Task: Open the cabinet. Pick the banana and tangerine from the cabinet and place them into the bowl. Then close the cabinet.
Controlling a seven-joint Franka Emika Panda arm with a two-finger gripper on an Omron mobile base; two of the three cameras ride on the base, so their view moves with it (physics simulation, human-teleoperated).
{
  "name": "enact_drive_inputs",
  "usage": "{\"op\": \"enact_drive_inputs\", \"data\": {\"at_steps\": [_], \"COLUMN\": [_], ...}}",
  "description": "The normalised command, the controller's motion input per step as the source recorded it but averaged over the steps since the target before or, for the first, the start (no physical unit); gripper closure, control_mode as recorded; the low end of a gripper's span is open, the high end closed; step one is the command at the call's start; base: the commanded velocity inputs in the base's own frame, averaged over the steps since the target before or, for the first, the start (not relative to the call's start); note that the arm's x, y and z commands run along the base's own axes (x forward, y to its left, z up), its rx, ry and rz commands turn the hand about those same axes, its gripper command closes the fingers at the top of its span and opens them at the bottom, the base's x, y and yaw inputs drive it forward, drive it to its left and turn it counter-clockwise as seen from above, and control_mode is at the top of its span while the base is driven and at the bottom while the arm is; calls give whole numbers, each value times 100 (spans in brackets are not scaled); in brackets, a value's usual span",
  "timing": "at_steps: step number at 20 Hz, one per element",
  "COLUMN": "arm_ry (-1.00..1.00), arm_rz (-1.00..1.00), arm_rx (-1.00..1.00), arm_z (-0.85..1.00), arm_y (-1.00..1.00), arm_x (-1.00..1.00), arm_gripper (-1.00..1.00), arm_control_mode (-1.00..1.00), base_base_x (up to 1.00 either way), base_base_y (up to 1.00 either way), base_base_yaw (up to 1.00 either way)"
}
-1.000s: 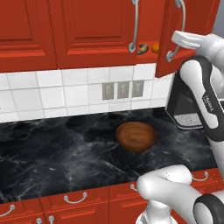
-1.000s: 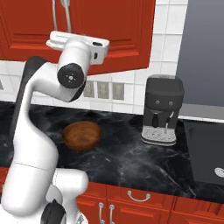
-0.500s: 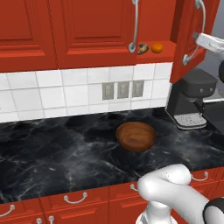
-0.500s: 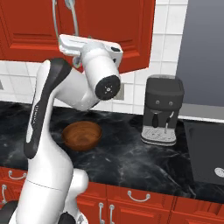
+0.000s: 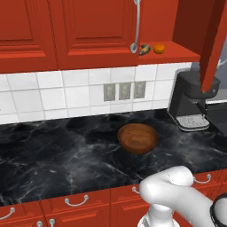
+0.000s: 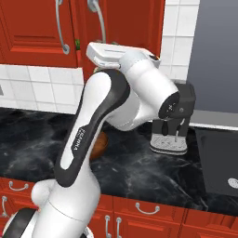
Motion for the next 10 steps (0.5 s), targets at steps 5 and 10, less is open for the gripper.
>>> {"op": "enact_drive_inputs", "data": {"at_steps": [5, 10], "arm_ry": [0, -1], "arm_rz": [13, 0], "arm_rx": [1, 0], "arm_z": [0, 0], "arm_y": [-62, 0], "arm_x": [-3, -11], "arm_gripper": [100, -100], "arm_control_mode": [-100, -100], "base_base_x": [0, 0], "base_base_y": [0, 0], "base_base_yaw": [0, 0]}}
